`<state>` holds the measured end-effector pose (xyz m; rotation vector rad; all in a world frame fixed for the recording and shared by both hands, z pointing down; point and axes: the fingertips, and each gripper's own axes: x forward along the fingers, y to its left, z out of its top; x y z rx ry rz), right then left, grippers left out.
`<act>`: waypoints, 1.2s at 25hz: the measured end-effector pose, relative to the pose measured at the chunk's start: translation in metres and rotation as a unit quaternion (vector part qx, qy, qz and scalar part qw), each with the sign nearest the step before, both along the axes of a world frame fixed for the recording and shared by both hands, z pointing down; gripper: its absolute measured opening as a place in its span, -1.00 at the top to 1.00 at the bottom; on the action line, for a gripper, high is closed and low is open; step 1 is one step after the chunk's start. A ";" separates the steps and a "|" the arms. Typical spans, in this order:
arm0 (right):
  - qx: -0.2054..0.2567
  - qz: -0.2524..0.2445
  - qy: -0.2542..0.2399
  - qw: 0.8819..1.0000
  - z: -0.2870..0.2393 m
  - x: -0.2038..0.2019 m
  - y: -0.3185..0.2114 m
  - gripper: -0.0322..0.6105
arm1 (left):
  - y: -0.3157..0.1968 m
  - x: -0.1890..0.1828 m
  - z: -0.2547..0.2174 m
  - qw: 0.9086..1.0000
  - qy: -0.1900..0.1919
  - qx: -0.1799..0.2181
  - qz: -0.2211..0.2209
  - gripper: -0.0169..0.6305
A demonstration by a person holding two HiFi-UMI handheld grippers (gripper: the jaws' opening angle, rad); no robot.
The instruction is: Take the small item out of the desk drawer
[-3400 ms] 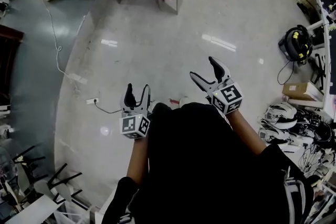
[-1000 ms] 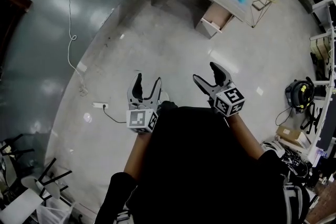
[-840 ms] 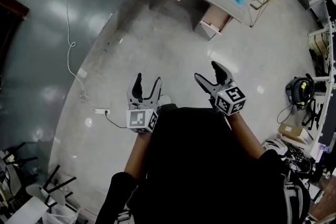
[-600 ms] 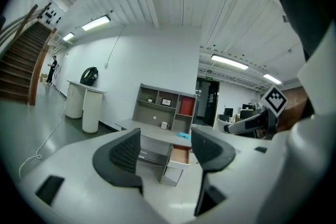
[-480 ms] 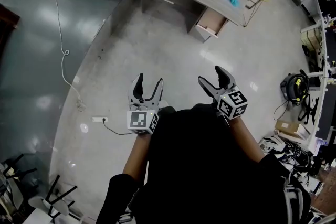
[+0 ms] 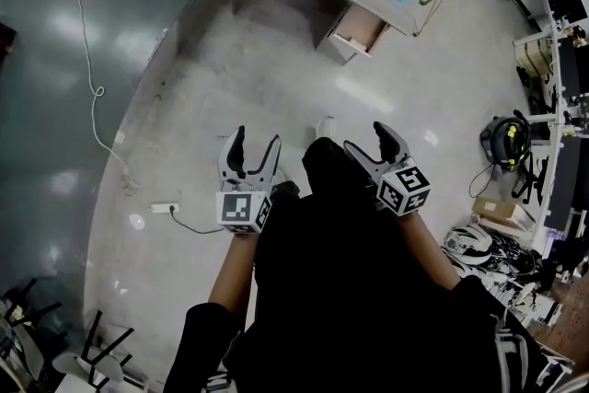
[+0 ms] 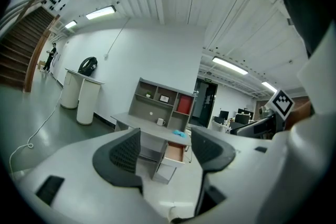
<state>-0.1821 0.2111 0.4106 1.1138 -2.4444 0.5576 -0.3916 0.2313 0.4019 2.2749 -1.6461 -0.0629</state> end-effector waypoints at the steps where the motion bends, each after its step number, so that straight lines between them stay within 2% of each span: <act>1: -0.001 0.004 -0.001 1.000 0.001 0.003 0.002 -0.22 | 0.001 0.002 0.001 1.000 0.000 -0.002 0.001 0.08; 12: -0.004 0.008 -0.036 0.999 0.010 0.009 -0.017 -0.22 | -0.011 0.025 0.003 1.000 -0.011 -0.015 0.012 0.08; 15: 0.013 0.012 -0.025 1.000 0.009 0.018 -0.025 -0.22 | -0.021 0.039 0.002 0.999 -0.014 -0.017 0.026 0.08; 17: 0.020 0.013 -0.014 1.000 0.014 0.027 -0.032 -0.22 | -0.032 0.053 0.003 0.999 -0.014 -0.019 0.041 0.08; 22: 0.004 0.029 -0.015 0.999 0.031 0.052 -0.053 -0.22 | -0.065 0.085 0.006 0.997 -0.001 -0.032 0.069 0.08; 30: 0.005 0.061 -0.025 0.998 0.039 0.095 -0.138 -0.22 | -0.149 0.127 0.009 0.994 -0.015 -0.032 0.100 0.08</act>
